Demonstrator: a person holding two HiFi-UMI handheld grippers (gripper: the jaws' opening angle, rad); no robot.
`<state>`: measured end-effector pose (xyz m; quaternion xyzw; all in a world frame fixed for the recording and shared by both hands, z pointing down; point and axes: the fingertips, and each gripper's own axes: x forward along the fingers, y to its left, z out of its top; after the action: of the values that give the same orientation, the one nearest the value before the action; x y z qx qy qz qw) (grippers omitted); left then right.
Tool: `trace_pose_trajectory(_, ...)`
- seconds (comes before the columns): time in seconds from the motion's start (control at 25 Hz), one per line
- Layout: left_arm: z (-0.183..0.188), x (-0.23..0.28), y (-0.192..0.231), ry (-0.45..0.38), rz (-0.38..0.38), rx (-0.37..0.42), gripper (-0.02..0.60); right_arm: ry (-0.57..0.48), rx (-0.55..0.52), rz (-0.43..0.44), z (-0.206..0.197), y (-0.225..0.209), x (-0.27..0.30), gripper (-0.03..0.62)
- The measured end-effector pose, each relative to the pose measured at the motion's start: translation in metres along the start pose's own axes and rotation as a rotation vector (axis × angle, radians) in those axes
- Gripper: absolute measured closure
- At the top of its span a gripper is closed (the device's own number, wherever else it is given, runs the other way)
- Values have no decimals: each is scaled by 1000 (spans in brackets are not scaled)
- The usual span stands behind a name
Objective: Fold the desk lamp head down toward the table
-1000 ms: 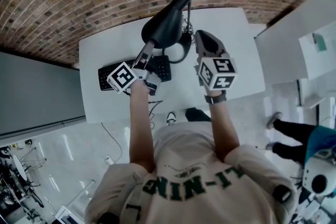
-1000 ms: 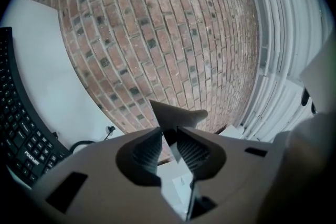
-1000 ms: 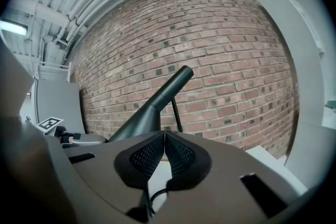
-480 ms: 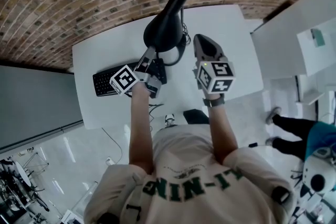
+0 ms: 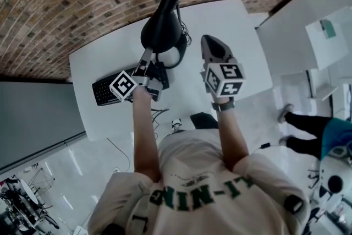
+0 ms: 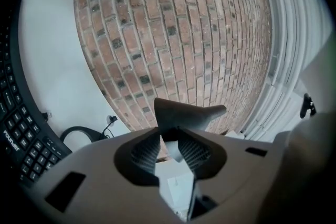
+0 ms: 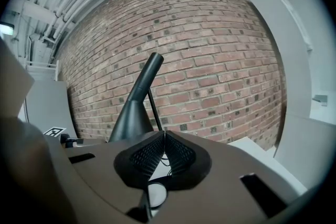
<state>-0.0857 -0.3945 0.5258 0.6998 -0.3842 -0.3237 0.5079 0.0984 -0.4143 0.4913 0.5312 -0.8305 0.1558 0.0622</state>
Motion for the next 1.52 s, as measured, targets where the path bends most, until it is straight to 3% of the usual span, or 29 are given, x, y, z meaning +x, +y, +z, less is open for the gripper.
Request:
trace_pose_trajectory(0.2,-1,-5,3,22,13,76,485,-16,4,4,7,3,-1,589)
trace_pose_trajectory(0.4,10,-21,18,24,155,220,446,-35,-2,38,17,22,-3,589)
trace_pose_trajectory(0.64,32,-51,-7,-14,208,368,423,-82,-14,94,38,53,1,589)
trace_pose_trajectory(0.96,75,-80,-60,-55,347,798,425,-141,-54,179,63,110,13,589)
trace_pose_trajectory(1.2,99,-86,-102,-128,454,1115,434,-154,-147,177,78,133,15,589)
trace_pose_trajectory(1.32,104,-85,-116,-151,467,1175,481,-158,-165,177,82,139,15,589)
trace_pose_trajectory(1.52,106,-78,-124,-153,463,1202,571,-174,-199,165,90,142,13,589)
